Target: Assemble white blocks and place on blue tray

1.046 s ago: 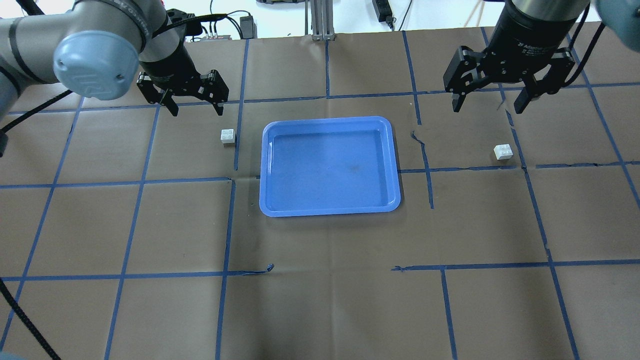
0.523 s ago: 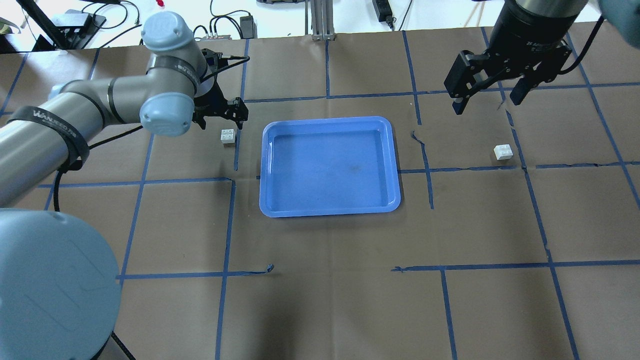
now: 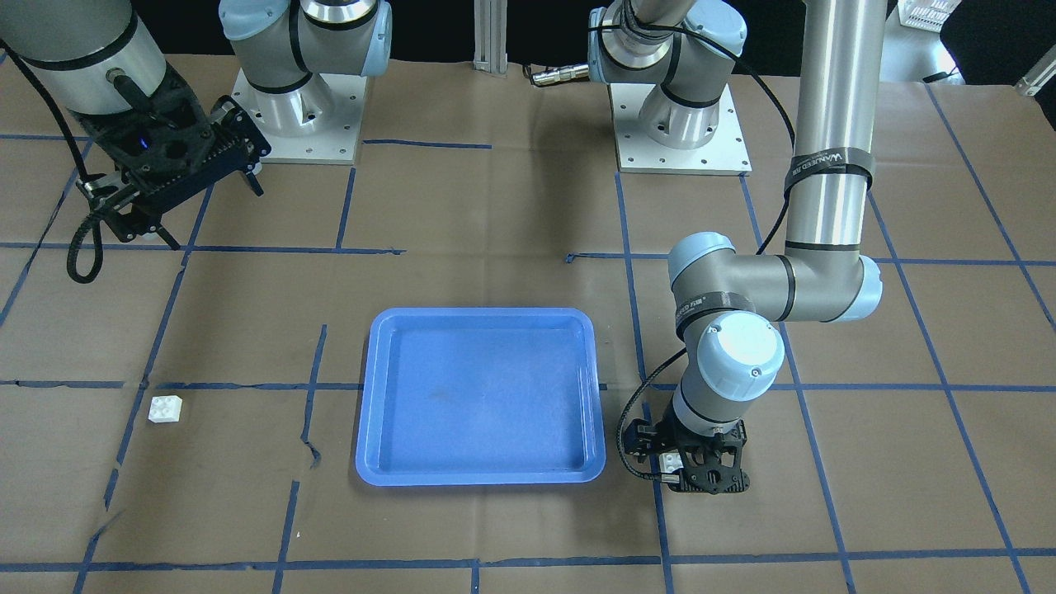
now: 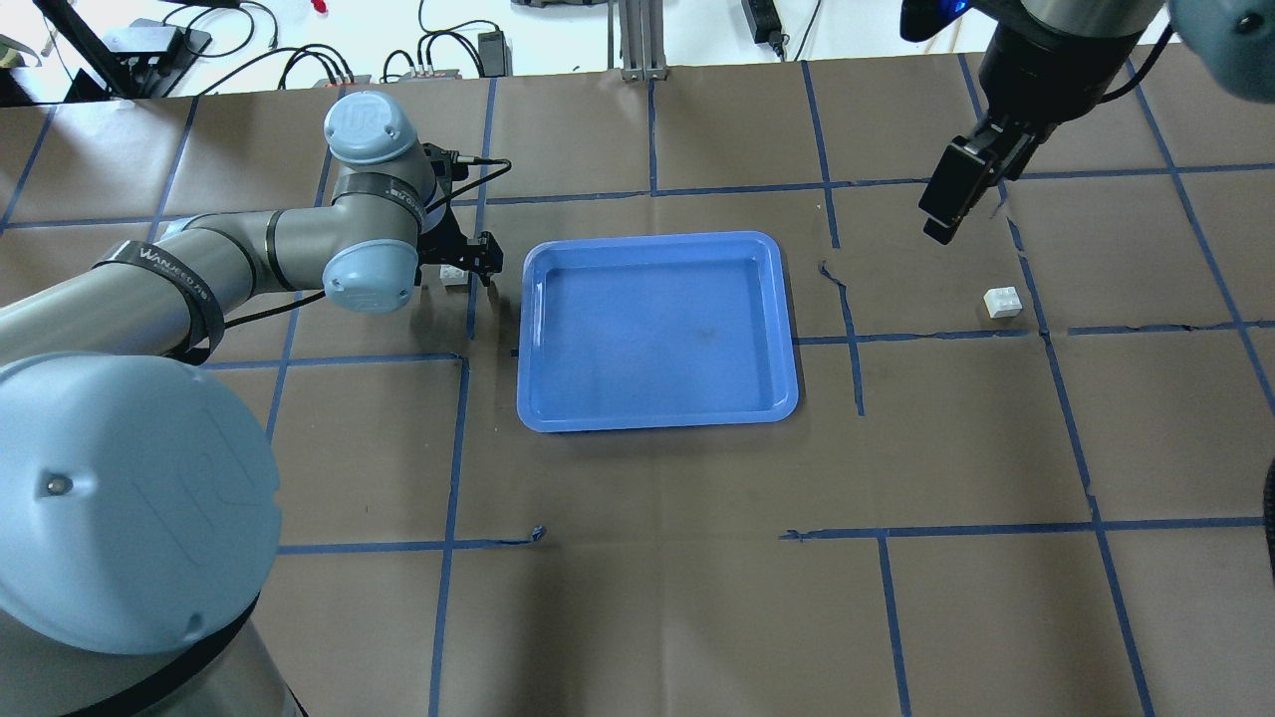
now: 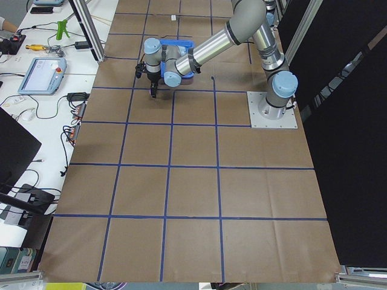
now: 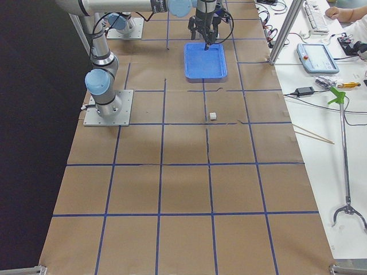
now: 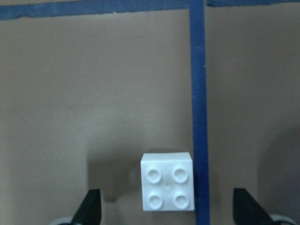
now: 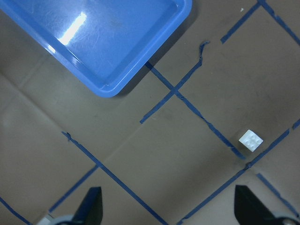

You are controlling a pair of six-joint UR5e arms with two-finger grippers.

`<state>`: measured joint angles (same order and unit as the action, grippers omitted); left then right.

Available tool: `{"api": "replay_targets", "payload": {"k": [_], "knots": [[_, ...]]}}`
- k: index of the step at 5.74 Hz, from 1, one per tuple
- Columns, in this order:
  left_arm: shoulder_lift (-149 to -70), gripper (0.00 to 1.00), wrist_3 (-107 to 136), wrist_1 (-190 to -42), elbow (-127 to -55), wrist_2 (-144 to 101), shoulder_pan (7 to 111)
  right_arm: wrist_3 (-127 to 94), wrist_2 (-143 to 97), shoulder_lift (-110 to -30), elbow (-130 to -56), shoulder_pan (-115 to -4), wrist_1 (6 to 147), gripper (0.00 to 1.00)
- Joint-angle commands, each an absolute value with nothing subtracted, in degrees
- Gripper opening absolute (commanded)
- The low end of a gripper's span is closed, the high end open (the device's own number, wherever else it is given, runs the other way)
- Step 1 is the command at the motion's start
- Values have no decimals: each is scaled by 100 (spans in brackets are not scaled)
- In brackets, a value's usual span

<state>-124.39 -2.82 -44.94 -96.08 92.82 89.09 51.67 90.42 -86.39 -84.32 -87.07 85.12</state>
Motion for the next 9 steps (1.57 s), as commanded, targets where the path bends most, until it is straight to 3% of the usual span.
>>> {"api": "replay_targets", "payload": {"k": [1, 2, 3, 4, 7, 9], "knots": [[-12419, 98, -281, -4491, -9589, 9299, 8903, 7406, 9220, -8508, -8437, -8282, 8613, 100], [-12436, 69, -290, -4491, -9589, 9290, 8903, 8575, 9211, -8482, -8446, -7879, 8613, 100], [-12437, 29, -290, -4491, -9580, 9255, 8903, 9970, 9220, -8334, -8411, -7440, 8613, 100], [-12402, 10, -290, -4491, -9571, 9237, 8903, 11037, 9141, -8088, -8342, -6922, 8622, 100], [-12069, 2, -1144, -4526, -9693, 9281, 9016, 11864, 8037, -7201, -7919, -6557, 8719, 100], [-11691, 2, -3137, -4597, -9694, 9299, 9978, 12328, 7370, -6849, -7971, -6233, 9181, 100]]}}
